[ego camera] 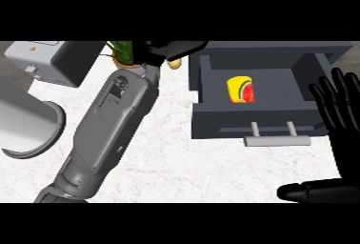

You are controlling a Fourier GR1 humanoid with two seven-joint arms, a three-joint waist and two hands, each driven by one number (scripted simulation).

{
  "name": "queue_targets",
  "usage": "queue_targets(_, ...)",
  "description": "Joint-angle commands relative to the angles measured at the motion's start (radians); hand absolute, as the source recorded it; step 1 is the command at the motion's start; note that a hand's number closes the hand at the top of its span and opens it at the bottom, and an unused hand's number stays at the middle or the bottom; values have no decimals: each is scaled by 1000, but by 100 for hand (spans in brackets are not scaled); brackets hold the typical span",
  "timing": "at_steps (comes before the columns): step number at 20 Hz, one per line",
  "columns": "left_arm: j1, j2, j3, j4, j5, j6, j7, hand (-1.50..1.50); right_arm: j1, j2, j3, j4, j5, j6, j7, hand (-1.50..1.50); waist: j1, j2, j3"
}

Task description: Pick up the cup, place it into the drawer and close the drawer

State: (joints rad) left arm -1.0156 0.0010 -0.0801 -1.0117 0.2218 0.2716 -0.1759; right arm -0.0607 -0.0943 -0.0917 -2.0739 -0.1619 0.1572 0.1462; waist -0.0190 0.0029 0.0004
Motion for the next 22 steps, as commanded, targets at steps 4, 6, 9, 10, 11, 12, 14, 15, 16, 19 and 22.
queue_targets(4, -113, -1, -43, 232, 83, 60, -90, 150, -17, 5, 34, 5, 10, 11, 4, -150, -8, 2, 0)
queue_targets(6, -193, -1, -40, 231, 91, 85, -9, 150, -50, -23, -25, 54, -14, 11, 6, -150, -2, 1, 0)
queue_targets(9, -142, -1, -142, 339, 187, 97, -155, 150, -35, 10, 5, 54, 9, 0, -33, -150, -19, 5, 0)
queue_targets(10, -200, -1, -173, 362, 203, 144, -119, 150, -14, 4, 19, 32, -5, 18, -7, -150, -27, 5, 0)
queue_targets(11, -183, -1, -166, 404, 214, 121, -174, 150, -19, -8, 5, -11, -24, 12, 31, -150, -32, 6, 0)
queue_targets(12, -227, -1, -130, 436, 202, 111, -147, 150, -5, 1, 14, -18, 4, 0, 18, -150, -23, 5, 0)
queue_targets(14, -254, -1, -208, 469, 277, 141, -164, 150, -86, -21, -14, 84, -15, 24, -22, -150, -45, 13, 1)
queue_targets(15, -211, -1, -257, 457, 293, 142, -171, 150, -1, -19, -23, 47, -22, 43, -49, -150, -45, 9, 1)
queue_targets(16, -255, -1, -275, 486, 300, 160, -155, 150, 2, -8, 4, 24, -28, 47, -37, -150, -57, 11, 1)
queue_targets(19, -272, -1, -350, 516, 336, 193, -152, 150, -37, -4, 23, 49, -11, 40, -31, -150, -71, 15, 1)
queue_targets(22, -298, -1, -350, 546, 351, 134, -149, 150, -99, -3, 11, 121, 16, 13, -35, -150, -40, 13, 1)
